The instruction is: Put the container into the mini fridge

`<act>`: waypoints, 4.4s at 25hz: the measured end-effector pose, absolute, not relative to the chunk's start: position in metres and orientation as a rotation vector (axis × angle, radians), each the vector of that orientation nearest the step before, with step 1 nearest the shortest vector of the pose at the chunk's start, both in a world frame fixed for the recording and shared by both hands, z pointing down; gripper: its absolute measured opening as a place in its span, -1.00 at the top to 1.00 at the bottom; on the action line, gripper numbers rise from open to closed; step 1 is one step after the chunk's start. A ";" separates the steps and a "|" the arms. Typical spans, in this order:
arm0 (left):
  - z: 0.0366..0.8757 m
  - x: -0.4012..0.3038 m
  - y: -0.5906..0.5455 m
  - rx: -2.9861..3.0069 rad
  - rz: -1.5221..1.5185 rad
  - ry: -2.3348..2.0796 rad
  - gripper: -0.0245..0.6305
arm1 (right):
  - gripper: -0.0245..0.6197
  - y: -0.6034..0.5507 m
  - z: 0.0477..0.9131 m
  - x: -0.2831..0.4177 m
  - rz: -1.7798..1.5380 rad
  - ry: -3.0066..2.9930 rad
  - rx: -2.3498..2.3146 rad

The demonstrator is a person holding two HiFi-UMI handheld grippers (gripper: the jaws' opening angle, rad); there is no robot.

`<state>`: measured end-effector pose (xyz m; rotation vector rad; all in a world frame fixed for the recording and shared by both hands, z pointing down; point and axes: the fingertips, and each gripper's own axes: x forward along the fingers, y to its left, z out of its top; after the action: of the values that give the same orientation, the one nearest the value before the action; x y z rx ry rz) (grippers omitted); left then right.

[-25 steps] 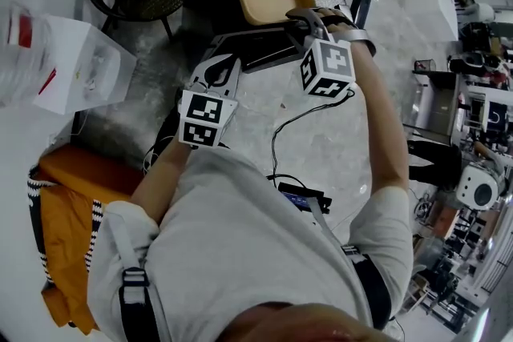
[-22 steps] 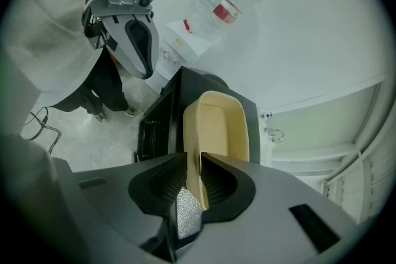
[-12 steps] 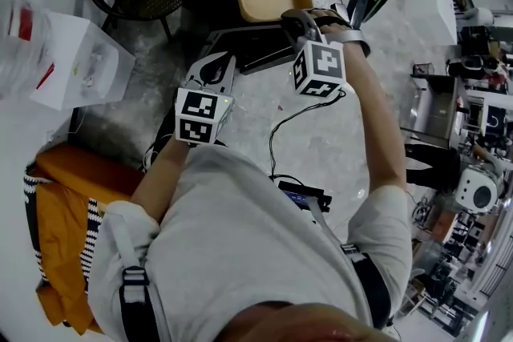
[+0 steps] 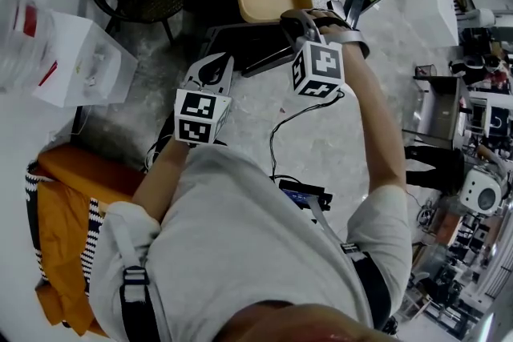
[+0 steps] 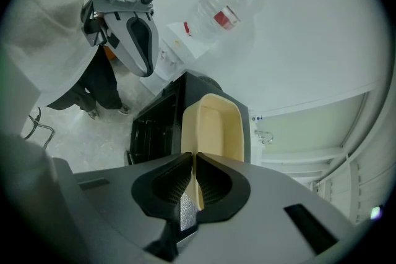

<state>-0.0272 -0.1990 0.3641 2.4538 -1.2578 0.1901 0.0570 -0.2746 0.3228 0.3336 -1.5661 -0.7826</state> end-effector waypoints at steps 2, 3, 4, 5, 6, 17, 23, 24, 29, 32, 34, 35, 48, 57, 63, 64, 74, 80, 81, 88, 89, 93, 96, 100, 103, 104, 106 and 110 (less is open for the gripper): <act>0.363 -0.026 -0.196 2.458 0.195 -1.261 0.89 | 0.76 -0.271 0.320 0.059 -0.786 -1.567 0.338; 0.362 -0.025 -0.195 2.461 0.193 -1.263 0.89 | 0.76 -0.269 0.319 0.059 -0.788 -1.567 0.340; 0.362 -0.025 -0.193 2.464 0.192 -1.264 0.89 | 0.76 -0.267 0.318 0.060 -0.791 -1.568 0.343; 0.361 -0.024 -0.191 2.466 0.191 -1.266 0.89 | 0.76 -0.264 0.317 0.061 -0.794 -1.568 0.345; 0.361 -0.022 -0.188 2.467 0.193 -1.266 0.89 | 0.76 -0.261 0.316 0.063 -0.796 -1.567 0.346; 0.364 -0.009 -0.143 2.461 0.223 -1.295 0.89 | 0.76 -0.211 0.315 0.077 -0.812 -1.582 0.355; 0.375 -0.023 -0.112 2.447 0.274 -1.335 0.89 | 0.76 -0.177 0.323 0.074 -0.794 -1.625 0.389; 0.377 -0.026 -0.108 2.446 0.276 -1.337 0.89 | 0.76 -0.171 0.326 0.074 -0.793 -1.622 0.392; 0.383 -0.028 -0.090 2.465 0.313 -1.307 0.89 | 0.76 -0.144 0.342 0.071 -0.769 -1.603 0.383; 0.383 -0.026 -0.081 2.491 0.319 -1.264 0.89 | 0.76 -0.130 0.349 0.070 -0.733 -1.597 0.392; 0.383 -0.031 -0.081 2.491 0.318 -1.257 0.89 | 0.76 -0.124 0.352 0.066 -0.701 -1.606 0.408; 0.382 -0.035 -0.082 2.490 0.316 -1.261 0.89 | 0.76 -0.122 0.354 0.063 -0.688 -1.613 0.413; 0.402 -0.070 -0.058 2.474 0.312 -1.190 0.89 | 0.76 -0.078 0.393 0.042 -0.510 -1.613 0.492; 0.419 -0.073 -0.048 2.471 0.314 -1.189 0.89 | 0.76 -0.062 0.416 0.036 -0.457 -1.629 0.523; 0.421 -0.044 -0.049 2.445 0.348 -1.253 0.89 | 0.76 -0.068 0.419 0.060 -0.485 -1.653 0.501; 0.421 -0.035 -0.050 2.437 0.356 -1.272 0.89 | 0.76 -0.068 0.420 0.068 -0.491 -1.659 0.494; 0.454 0.045 -0.046 2.258 0.395 -1.514 0.89 | 0.76 -0.061 0.456 0.146 -0.575 -1.753 0.354; 0.451 0.085 -0.033 2.216 0.400 -1.624 0.89 | 0.76 -0.052 0.467 0.176 -0.624 -1.802 0.295; 0.452 0.087 -0.027 2.208 0.407 -1.626 0.88 | 0.76 -0.050 0.470 0.177 -0.626 -1.809 0.288; 0.472 0.086 -0.009 2.148 0.483 -1.637 0.89 | 0.76 -0.046 0.487 0.178 -0.626 -1.846 0.263; 0.476 0.088 -0.009 2.148 0.495 -1.635 0.89 | 0.76 -0.047 0.492 0.178 -0.619 -1.848 0.256; 0.494 0.093 -0.022 2.145 0.518 -1.630 0.89 | 0.76 -0.065 0.506 0.180 -0.589 -1.865 0.271; 0.508 0.096 -0.030 2.138 0.524 -1.620 0.89 | 0.76 -0.077 0.519 0.179 -0.589 -1.857 0.289; 0.520 0.095 -0.035 2.179 0.557 -1.588 0.89 | 0.76 -0.081 0.543 0.172 -0.570 -1.837 0.258; 0.527 0.082 -0.042 2.180 0.568 -1.607 0.89 | 0.76 -0.086 0.550 0.165 -0.552 -1.833 0.254; 0.529 0.077 -0.045 2.171 0.562 -1.615 0.89 | 0.76 -0.088 0.551 0.164 -0.547 -1.833 0.257; 0.534 0.068 -0.051 2.148 0.539 -1.628 0.89 | 0.76 -0.094 0.553 0.160 -0.538 -1.832 0.266; 0.546 0.055 -0.064 2.108 0.481 -1.654 0.89 | 0.76 -0.105 0.559 0.152 -0.540 -1.814 0.274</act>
<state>0.0553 -0.0644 0.5458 2.1081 -1.6539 0.4808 0.1518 -0.1050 0.5594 0.2744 -1.8136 -0.5403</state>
